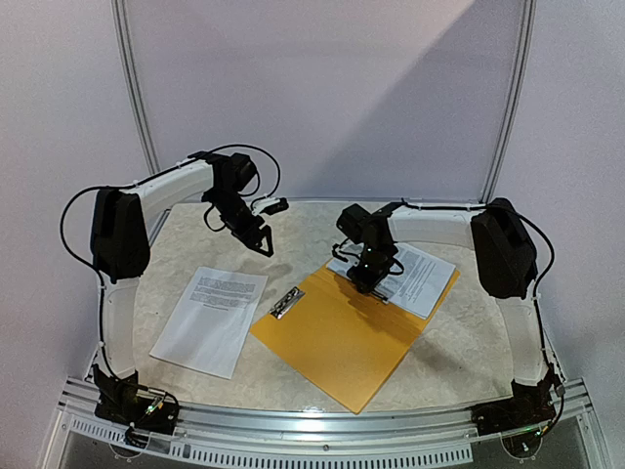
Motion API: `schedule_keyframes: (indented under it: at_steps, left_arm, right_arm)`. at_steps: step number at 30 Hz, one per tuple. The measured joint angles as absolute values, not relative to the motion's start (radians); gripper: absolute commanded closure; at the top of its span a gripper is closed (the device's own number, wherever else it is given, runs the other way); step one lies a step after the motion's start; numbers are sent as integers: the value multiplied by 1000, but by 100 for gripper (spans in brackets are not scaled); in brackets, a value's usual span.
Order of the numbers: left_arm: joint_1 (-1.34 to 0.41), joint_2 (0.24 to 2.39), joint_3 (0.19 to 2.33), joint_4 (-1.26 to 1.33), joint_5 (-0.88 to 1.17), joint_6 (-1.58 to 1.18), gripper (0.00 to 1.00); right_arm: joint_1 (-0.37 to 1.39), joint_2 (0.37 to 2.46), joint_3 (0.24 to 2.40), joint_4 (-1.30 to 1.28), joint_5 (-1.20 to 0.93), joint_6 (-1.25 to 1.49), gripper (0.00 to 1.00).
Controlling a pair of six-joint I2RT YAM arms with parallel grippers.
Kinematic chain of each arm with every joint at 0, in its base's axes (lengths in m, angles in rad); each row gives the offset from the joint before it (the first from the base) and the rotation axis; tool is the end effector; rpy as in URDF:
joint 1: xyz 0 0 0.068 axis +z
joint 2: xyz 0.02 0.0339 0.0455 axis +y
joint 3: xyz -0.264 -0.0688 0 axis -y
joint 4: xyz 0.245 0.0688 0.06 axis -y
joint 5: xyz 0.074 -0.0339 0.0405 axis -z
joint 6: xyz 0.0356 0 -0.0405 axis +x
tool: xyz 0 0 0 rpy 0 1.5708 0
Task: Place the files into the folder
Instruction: Move the folder with some files to the center of the board.
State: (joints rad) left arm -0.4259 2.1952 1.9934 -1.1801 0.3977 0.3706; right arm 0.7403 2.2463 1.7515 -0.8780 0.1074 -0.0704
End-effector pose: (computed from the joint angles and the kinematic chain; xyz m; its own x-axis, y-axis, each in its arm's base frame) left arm 0.4009 -0.1970 0.2324 -0.6718 0.6714 -0.3128 0.7407 0.6076 -0.2866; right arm 0.3353 0.3012 0.1487 -0.6760 -0.7123 -0.1888 -0.7044 0.6999 -0.1187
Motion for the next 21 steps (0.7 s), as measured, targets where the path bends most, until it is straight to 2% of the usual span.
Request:
schedule_keyframes:
  at_steps: [13,21]
  left_arm:
    - [-444,2195,1892,-1179,374,375,38]
    - [-485,2195,1792,-1164,378,390,41]
  right_arm:
    - [775,2221,1699,-852,305,-375,66]
    - [770,2221,1688,-817,430,-530,58]
